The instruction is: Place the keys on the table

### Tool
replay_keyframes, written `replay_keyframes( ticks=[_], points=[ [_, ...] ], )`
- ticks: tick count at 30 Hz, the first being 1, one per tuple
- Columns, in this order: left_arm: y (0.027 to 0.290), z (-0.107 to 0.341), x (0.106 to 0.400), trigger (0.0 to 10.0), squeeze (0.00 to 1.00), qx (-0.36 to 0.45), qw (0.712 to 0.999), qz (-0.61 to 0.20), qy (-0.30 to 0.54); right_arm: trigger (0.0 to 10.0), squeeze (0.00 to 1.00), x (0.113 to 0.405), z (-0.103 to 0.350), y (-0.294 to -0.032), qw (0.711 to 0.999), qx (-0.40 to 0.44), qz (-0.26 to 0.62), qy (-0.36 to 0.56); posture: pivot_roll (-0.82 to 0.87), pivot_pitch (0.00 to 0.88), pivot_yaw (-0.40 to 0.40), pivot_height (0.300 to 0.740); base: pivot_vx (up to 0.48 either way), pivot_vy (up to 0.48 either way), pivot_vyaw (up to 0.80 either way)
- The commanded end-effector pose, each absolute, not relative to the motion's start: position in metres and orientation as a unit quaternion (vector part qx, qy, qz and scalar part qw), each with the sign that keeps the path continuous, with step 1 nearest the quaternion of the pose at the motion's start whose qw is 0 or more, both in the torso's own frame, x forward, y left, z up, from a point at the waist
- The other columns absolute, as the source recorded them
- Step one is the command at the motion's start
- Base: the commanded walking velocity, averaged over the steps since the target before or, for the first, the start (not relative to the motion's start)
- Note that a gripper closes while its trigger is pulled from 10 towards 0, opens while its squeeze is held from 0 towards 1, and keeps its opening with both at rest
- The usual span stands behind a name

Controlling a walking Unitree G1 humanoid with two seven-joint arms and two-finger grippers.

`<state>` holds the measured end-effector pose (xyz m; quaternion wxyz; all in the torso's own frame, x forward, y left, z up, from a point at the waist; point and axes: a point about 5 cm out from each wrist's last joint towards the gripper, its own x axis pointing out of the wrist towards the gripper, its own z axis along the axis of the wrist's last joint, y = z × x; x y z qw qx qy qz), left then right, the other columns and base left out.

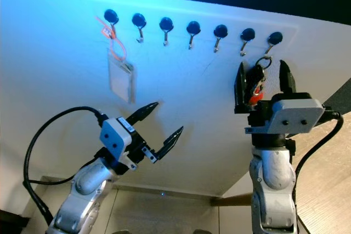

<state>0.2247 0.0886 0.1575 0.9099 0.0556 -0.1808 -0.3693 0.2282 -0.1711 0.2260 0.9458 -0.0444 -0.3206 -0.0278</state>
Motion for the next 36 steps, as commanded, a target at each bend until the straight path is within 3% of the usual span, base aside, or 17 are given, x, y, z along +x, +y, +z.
replay_keyframes(
  ticks=[1, 2, 3, 6, 7, 8, 22, 23, 24, 25, 31, 32, 33, 34, 36],
  points=[
    [0.087, 0.156, 0.222, 10.0, 0.00, 0.064, 0.906, -0.381, -0.175, 10.0, 0.92, 0.226, 0.229, -0.172, 0.944, -0.042, -0.031, -0.326, 0.06, 0.073, -0.080, 0.740, 0.000, 0.000, 0.00],
    [0.087, 0.156, 0.222, 10.0, 0.00, 0.064, 0.906, -0.381, -0.175, 10.0, 0.92, 0.226, 0.229, -0.172, 0.944, -0.042, -0.031, -0.326, 0.06, 0.073, -0.080, 0.740, 0.000, 0.000, 0.00],
    [0.086, 0.156, 0.222, 10.0, 0.00, 0.064, 0.906, -0.381, -0.174, 10.0, 1.00, 0.227, 0.229, -0.172, 0.944, -0.041, -0.030, -0.325, 0.06, 0.074, -0.079, 0.740, 0.000, 0.000, 0.00],
    [0.086, 0.155, 0.222, 10.0, 0.00, 0.066, 0.905, -0.384, -0.173, 10.0, 0.89, 0.231, 0.225, -0.173, 0.951, -0.036, -0.034, -0.305, 0.06, 0.075, -0.078, 0.740, 0.000, 0.000, 0.00],
    [0.086, 0.155, 0.222, 10.0, 0.00, 0.067, 0.904, -0.385, -0.172, 10.0, 0.75, 0.233, 0.224, -0.173, 0.953, -0.034, -0.036, -0.298, 0.06, 0.076, -0.076, 0.740, 0.000, 0.000, 0.00],
    [0.085, 0.155, 0.223, 10.0, 0.00, 0.068, 0.904, -0.386, -0.172, 10.0, 0.00, 0.237, 0.220, -0.173, 0.958, -0.030, -0.035, -0.283, 0.05, 0.077, -0.073, 0.740, 0.000, 0.000, 0.00],
    [0.085, 0.157, 0.225, 10.0, 0.00, 0.070, 0.903, -0.385, -0.176, 10.0, 0.00, 0.245, 0.216, -0.165, 0.966, -0.012, -0.005, -0.259, 0.06, 0.085, -0.074, 0.740, 0.000, 0.000, 0.00],
    [0.085, 0.158, 0.225, 10.0, 0.00, 0.070, 0.904, -0.384, -0.177, 9.3, 0.00, 0.244, 0.216, -0.164, 0.966, -0.010, -0.002, -0.258, 0.06, 0.086, -0.074, 0.740, 0.000, 0.000, 0.00],
    [0.085, 0.158, 0.225, 10.0, 0.00, 0.070, 0.904, -0.383, -0.177, 4.0, 0.00, 0.244, 0.215, -0.163, 0.966, -0.009, 0.000, -0.257, 0.06, 0.087, -0.075, 0.740, 0.000, 0.000, 0.00],
    [0.086, 0.158, 0.225, 10.0, 0.00, 0.070, 0.904, -0.383, -0.178, 0.0, 0.00, 0.244, 0.215, -0.163, 0.966, -0.008, 0.001, -0.257, 0.06, 0.087, -0.075, 0.740, 0.000, 0.000, 0.00],
    [0.086, 0.159, 0.226, 10.0, 0.00, 0.072, 0.905, -0.380, -0.178, 0.0, 0.00, 0.244, 0.212, -0.162, 0.969, -0.002, -0.002, -0.246, 0.07, 0.089, -0.077, 0.740, 0.000, 0.000, 0.00],
    [0.086, 0.159, 0.226, 10.0, 0.00, 0.073, 0.905, -0.380, -0.178, 4.1, 0.00, 0.244, 0.210, -0.162, 0.971, -0.001, -0.005, -0.241, 0.07, 0.090, -0.076, 0.740, 0.000, 0.000, 0.00],
    [0.086, 0.159, 0.226, 10.0, 0.00, 0.073, 0.905, -0.380, -0.178, 4.1, 0.00, 0.244, 0.210, -0.162, 0.971, -0.001, -0.005, -0.241, 0.07, 0.090, -0.076, 0.740, 0.000, 0.000, 0.00],
    [0.086, 0.159, 0.226, 10.0, 0.00, 0.073, 0.905, -0.380, -0.178, 10.0, 0.00, 0.244, 0.209, -0.162, 0.971, -0.001, -0.006, -0.238, 0.07, 0.091, -0.075, 0.740, 0.000, 0.000, 0.00],
    [0.086, 0.159, 0.226, 10.0, 0.00, 0.073, 0.905, -0.381, -0.178, 10.0, 0.00, 0.244, 0.209, -0.162, 0.972, -0.001, -0.007, -0.236, 0.07, 0.091, -0.075, 0.740, 0.000, 0.000, 0.00]
  ],
)
